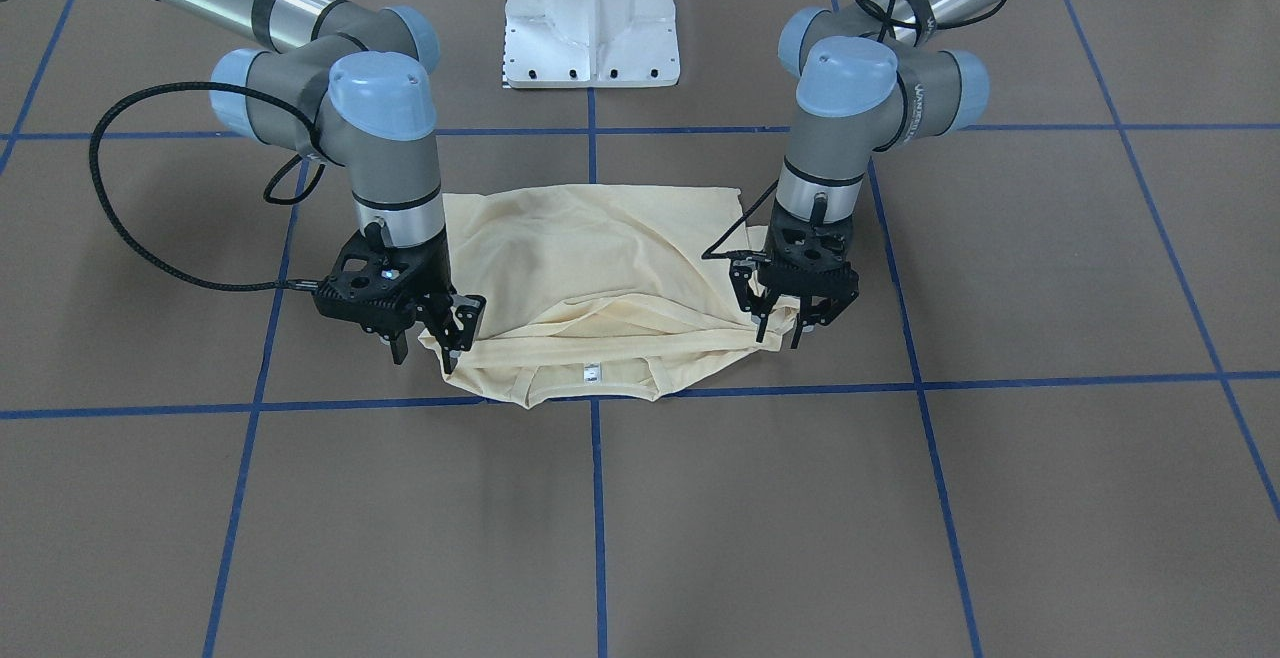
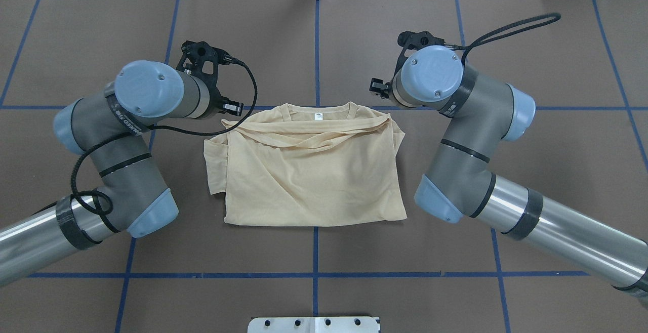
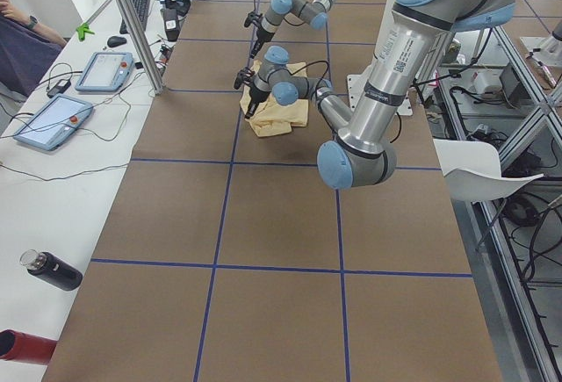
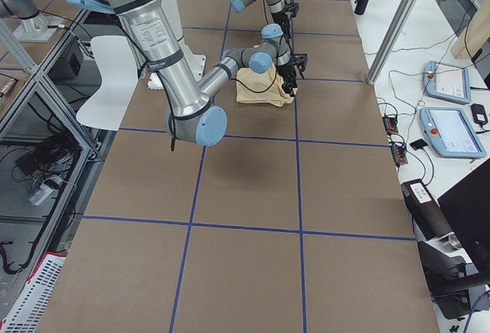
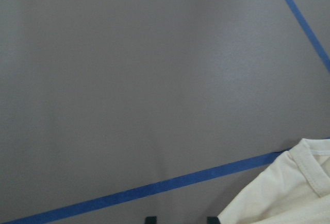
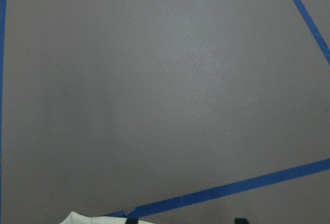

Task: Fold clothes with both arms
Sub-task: 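Lower the left gripper to the folded shirt's nearest side edge and grasp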

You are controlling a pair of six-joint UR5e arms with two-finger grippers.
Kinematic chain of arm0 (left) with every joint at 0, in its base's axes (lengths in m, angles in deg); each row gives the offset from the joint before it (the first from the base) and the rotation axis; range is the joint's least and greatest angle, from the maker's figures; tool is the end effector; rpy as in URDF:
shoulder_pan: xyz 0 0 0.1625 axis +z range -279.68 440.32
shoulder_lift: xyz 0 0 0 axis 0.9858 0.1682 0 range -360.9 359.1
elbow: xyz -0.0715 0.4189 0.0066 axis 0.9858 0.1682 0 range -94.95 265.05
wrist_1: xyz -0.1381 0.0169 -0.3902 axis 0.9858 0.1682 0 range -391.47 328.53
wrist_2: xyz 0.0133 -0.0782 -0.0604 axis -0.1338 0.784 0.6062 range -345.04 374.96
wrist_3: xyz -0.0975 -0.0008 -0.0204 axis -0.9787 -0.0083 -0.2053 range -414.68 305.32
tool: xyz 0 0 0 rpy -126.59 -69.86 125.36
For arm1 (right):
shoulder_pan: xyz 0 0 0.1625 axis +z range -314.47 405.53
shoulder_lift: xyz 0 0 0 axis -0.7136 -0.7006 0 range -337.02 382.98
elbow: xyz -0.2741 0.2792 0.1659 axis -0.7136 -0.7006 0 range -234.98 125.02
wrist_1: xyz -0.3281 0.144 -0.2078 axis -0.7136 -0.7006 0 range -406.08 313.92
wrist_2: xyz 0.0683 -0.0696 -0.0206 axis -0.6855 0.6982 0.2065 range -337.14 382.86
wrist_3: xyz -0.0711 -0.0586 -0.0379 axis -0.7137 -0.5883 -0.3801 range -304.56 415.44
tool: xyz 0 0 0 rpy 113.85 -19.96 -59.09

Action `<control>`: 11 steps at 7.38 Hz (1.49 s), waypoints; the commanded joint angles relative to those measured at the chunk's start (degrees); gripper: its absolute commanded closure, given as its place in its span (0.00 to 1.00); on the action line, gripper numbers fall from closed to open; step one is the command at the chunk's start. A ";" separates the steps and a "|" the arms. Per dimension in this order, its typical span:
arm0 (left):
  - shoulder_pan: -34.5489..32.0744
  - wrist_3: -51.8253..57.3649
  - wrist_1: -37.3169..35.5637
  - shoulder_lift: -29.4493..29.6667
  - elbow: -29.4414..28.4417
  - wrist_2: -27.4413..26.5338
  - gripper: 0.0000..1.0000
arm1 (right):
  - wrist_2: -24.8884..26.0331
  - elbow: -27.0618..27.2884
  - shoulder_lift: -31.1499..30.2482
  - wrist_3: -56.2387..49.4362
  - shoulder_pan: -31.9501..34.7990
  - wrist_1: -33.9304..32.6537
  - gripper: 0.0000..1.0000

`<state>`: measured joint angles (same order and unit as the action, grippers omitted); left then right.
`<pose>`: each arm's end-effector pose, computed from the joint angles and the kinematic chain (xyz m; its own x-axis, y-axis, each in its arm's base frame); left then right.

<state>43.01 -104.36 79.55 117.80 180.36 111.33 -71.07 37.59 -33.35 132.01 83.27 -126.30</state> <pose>0.4568 -0.5018 0.2911 0.6905 0.2823 -0.6659 0.1090 0.8695 0.4817 -0.4704 -0.5240 0.2817 0.6668 0.2231 0.7110 -0.4285 0.8955 0.1208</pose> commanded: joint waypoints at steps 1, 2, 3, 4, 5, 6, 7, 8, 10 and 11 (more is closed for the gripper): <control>-0.57 1.08 2.86 -7.12 7.65 4.61 0.00 | -4.32 5.22 -4.20 -6.76 2.94 0.24 0.00; 0.04 -1.45 6.01 -11.94 10.39 4.70 0.00 | -6.07 10.13 -9.02 -8.70 3.56 0.24 0.00; 4.05 -7.56 11.53 -15.30 10.51 4.27 0.00 | -6.35 14.44 -13.07 -10.03 3.65 0.24 0.00; 8.61 -12.93 15.93 -17.77 10.42 3.30 0.00 | -6.35 16.14 -14.59 -10.39 3.74 0.24 0.00; 12.05 -16.38 16.50 -17.88 10.51 0.77 0.00 | -6.35 16.24 -14.61 -10.48 3.65 0.24 0.00; 15.04 -19.20 16.59 -17.53 10.42 -1.26 0.01 | -6.27 16.24 -14.61 -10.39 3.56 0.24 0.00; 16.64 -21.23 16.68 -17.44 10.59 -1.36 0.15 | -6.26 16.24 -14.61 -10.48 3.65 0.24 0.00; 18.05 -21.77 16.59 -17.36 10.42 -1.36 0.29 | -6.26 16.16 -14.61 -10.48 3.56 0.24 0.00; 18.67 -21.77 16.59 -16.92 10.33 -1.36 0.32 | -6.18 16.07 -14.61 -10.30 3.56 0.24 0.00; 18.76 -21.77 16.59 -16.48 9.98 -1.36 0.32 | -6.09 16.07 -14.52 -10.30 3.56 0.24 0.00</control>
<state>61.47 -126.07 96.14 100.87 190.63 109.98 -77.23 53.69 -47.93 121.67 86.84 -126.06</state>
